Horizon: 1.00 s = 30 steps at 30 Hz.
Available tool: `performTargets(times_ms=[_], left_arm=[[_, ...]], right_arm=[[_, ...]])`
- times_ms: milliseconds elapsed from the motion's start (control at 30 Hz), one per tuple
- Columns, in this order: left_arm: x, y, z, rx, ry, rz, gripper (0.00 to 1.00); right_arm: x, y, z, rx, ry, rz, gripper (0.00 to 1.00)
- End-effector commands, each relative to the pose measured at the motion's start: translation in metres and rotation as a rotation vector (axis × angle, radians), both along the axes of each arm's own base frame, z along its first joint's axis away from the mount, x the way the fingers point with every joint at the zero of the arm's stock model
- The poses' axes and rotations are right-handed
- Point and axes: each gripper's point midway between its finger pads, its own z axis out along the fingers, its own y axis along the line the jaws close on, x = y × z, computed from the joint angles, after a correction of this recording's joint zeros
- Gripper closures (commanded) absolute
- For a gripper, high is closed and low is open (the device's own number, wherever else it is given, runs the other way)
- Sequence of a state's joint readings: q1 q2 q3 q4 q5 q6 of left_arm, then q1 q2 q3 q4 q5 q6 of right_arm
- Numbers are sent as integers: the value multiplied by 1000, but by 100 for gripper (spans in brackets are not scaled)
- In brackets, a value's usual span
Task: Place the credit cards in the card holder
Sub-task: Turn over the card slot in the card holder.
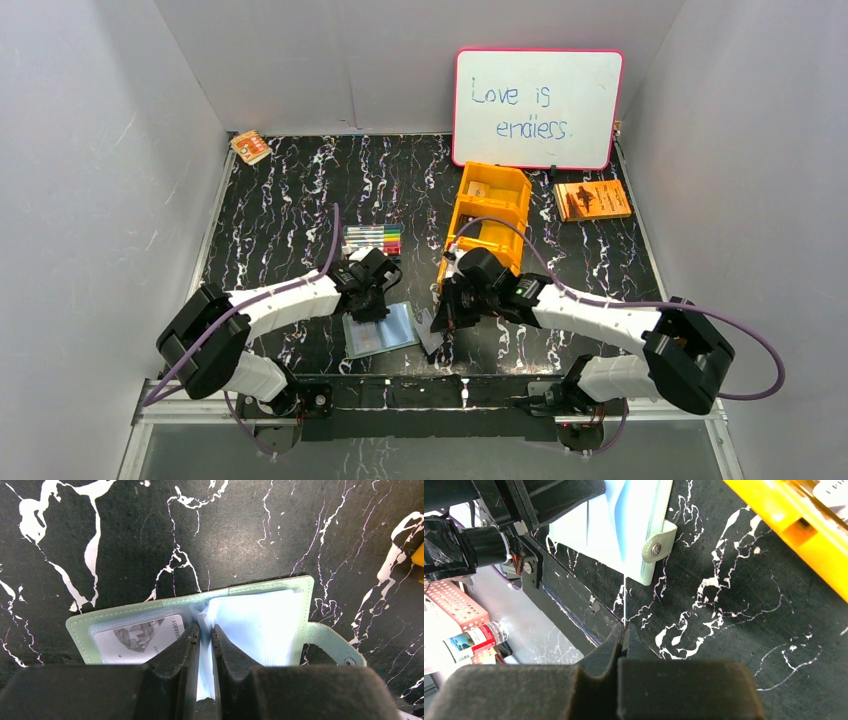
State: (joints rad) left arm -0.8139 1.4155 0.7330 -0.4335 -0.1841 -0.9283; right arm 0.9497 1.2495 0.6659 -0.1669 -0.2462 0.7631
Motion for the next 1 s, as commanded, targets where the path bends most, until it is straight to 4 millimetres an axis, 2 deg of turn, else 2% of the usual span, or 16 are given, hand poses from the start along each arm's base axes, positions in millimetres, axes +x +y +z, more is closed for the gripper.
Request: performTargets(times_ms=[0,267,567,967], left_arm=[[-20,23,-11,76,55,2,89],[-19,22,-11,66,51,5,93],[-18,20,-8,59,46,5,95],[-17,18,-6,49,40,6,96]], right_arm=[[9,26,25,101,-43,38,100],[8,34,14,94,-13,69,100],[13,37,21,115,-48,70,100],[6,43,7,85,4,119,100]])
